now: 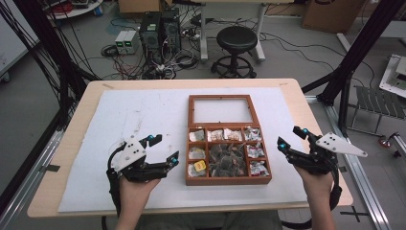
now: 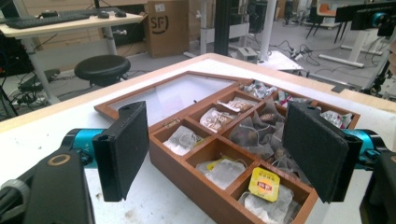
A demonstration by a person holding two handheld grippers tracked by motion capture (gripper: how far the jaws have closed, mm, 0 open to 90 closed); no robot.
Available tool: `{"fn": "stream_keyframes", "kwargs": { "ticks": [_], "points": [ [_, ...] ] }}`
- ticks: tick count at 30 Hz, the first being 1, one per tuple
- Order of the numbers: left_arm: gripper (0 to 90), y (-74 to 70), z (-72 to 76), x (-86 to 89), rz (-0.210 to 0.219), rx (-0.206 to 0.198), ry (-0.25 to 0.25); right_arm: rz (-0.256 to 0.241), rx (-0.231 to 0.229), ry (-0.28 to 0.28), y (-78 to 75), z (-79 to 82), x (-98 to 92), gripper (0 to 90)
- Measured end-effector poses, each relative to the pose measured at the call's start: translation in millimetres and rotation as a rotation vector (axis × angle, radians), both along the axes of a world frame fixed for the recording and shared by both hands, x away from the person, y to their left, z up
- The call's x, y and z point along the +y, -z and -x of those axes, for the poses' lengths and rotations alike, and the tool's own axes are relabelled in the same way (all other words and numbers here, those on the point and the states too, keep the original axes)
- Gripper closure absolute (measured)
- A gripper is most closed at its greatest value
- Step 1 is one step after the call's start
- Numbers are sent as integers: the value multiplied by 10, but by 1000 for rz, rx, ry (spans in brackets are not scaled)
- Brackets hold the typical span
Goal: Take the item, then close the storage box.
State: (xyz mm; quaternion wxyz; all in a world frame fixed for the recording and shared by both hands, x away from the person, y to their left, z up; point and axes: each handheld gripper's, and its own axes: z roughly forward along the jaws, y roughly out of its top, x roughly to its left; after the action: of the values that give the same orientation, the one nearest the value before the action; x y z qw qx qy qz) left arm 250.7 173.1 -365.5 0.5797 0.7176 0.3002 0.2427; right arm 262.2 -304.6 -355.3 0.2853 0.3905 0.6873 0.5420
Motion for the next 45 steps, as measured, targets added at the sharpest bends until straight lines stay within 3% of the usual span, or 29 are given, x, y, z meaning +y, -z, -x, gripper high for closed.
{"fn": "stream_keyframes", "kwargs": {
  "ticks": [8, 12, 15, 18, 24, 26, 29, 31, 34, 36, 45],
  "points": [
    [231, 47, -32, -45, 22, 33, 12, 6, 2, -11, 23, -38, 51, 298],
    [285, 92, -154, -118, 64, 104, 31, 6, 9, -6, 48, -64, 56, 298],
    [320, 100, -327, -180, 104, 175, 48, 4, 4, 2, 38, -61, 48, 298],
    [330, 131, -565, -239, 130, 253, 19, 4, -9, 4, 16, -55, 44, 298],
    [356, 249, -895, -269, 151, 321, -96, 40, -17, 8, 26, -78, 101, 298],
    [363, 260, -959, -305, 142, 323, -118, 64, -17, 6, 50, -100, 148, 298],
    [387, 280, -1110, -337, 144, 357, -135, 67, -9, -10, 87, -139, 199, 298],
    [387, 324, -1278, -319, 193, 405, -146, 74, -10, -18, 98, -154, 235, 298],
    [384, 376, -1485, -326, 166, 470, -174, 78, -11, -21, 94, -159, 264, 299],
    [372, 396, -1571, -342, 146, 489, -182, 78, -14, -25, 94, -163, 270, 298],
    [344, 662, -1898, -332, 231, 603, -175, 75, -10, -25, 102, -165, 261, 299]
  ]
}}
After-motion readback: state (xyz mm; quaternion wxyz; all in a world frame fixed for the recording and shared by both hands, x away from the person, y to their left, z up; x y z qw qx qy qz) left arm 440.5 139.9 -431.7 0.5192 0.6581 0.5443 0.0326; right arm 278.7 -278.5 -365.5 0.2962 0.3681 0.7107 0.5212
